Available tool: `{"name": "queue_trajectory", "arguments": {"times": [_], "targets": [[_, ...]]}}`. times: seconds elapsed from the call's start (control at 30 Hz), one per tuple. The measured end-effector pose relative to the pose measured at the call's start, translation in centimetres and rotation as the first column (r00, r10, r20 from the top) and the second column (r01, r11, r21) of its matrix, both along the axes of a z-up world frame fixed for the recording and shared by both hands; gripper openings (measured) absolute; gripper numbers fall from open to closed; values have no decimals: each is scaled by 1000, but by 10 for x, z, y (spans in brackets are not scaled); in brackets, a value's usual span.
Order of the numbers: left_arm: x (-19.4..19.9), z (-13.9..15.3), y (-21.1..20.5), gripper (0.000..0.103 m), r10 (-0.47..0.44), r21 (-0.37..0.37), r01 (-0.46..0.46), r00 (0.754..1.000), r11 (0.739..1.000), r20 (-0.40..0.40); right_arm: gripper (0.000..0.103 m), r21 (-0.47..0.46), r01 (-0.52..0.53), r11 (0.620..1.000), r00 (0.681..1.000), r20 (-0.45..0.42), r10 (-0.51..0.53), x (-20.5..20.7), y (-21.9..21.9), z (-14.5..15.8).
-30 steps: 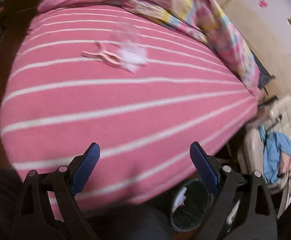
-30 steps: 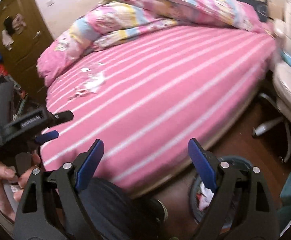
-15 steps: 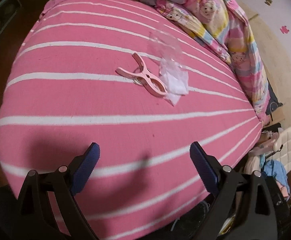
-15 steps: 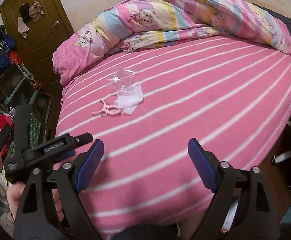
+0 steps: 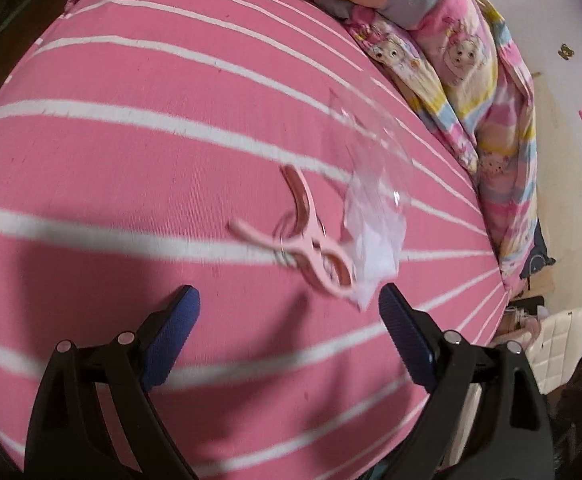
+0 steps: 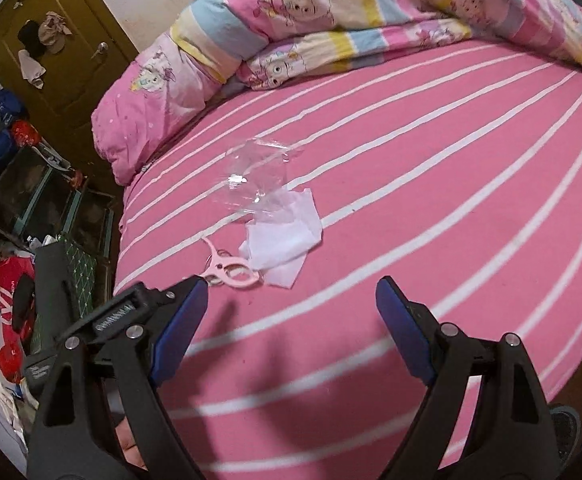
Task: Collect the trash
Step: 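Grasp the pink clothes clip with the left tool while the right tool grasps the white tissue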
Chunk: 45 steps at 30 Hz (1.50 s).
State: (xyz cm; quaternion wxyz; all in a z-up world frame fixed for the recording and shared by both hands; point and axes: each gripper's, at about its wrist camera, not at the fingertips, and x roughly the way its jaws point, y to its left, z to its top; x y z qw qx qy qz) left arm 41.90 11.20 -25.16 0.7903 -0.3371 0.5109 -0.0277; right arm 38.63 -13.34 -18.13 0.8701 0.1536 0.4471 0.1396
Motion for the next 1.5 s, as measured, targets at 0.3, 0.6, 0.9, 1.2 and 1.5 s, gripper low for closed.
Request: {"name": "queue_trajectory", "arguments": {"times": [0.3, 0.6, 0.9, 1.2, 1.5], "targets": [[35, -7, -7, 86, -16, 151, 15, 1000, 988, 6, 85, 38, 50, 998, 994, -100, -46, 55, 10, -47], [48, -5, -10, 51, -38, 336, 37, 999, 941, -4, 59, -92, 11, 996, 996, -82, -19, 81, 37, -70], [46, -6, -4, 17, -79, 206, 70, 996, 976, 35, 2, -108, -63, 992, 998, -33, 60, 70, 45, -76], [25, -2, 0, 16, -97, 66, 93, 994, 993, 55, 2, -75, -56, 996, 998, -8, 56, 37, 39, -55], [-29, 34, -10, 14, -95, -15, 98, 985, 995, 147, 2, -64, -67, 996, 996, 62, 71, -26, 21, -7]]}}
